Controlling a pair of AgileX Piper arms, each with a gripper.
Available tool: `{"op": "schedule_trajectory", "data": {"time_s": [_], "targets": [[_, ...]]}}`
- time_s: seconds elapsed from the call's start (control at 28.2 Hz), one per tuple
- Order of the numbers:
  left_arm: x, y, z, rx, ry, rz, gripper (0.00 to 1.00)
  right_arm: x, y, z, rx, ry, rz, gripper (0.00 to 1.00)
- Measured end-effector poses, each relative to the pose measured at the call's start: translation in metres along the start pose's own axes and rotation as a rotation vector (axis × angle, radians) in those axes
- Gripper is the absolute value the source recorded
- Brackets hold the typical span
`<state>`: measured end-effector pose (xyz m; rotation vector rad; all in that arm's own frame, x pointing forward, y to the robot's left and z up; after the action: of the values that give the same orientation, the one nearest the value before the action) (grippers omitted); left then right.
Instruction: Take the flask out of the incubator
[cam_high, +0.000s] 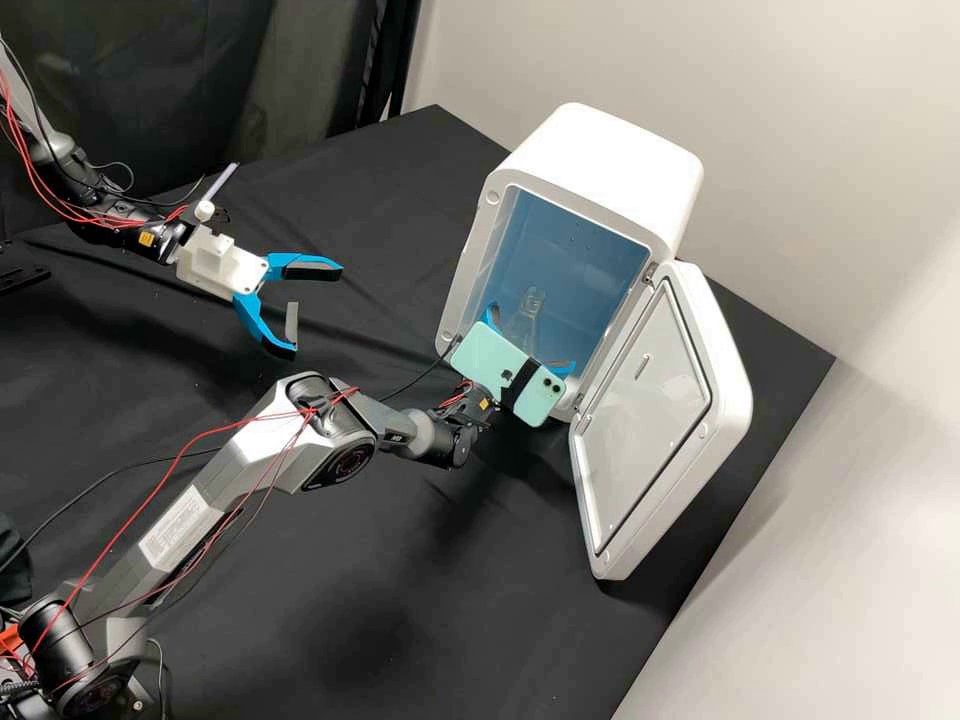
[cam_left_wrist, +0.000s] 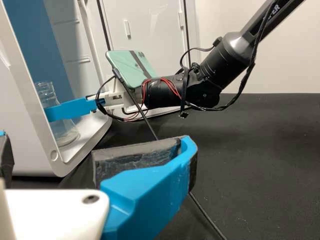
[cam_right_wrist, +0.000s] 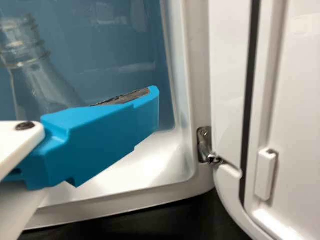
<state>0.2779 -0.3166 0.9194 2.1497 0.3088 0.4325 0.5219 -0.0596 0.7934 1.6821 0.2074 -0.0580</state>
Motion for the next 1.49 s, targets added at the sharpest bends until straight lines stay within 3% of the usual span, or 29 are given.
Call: {"op": "schedule_trajectory", "data": {"time_s": [0.46,0.67,0.81,1.49], "targets": [[0.0,-0.0001,0.0,0.0,0.0,-0.002,1.0,0.008,0.008,-0.006,-0.018,0.027,0.021,1.0],[0.0,0.0,-0.001,-0.006,0.007,0.0,1.0,0.012,0.0,0.002,-0.018,-0.015,-0.003,1.0],[0.0,0.0001,-0.001,-0.008,0.01,0.001,1.0,0.013,-0.003,0.0,-0.034,-0.014,-0.022,1.0],[0.0,0.0001,-0.001,-0.007,0.011,0.001,1.0,0.018,-0.001,0.003,-0.04,-0.014,-0.012,1.0]]}}
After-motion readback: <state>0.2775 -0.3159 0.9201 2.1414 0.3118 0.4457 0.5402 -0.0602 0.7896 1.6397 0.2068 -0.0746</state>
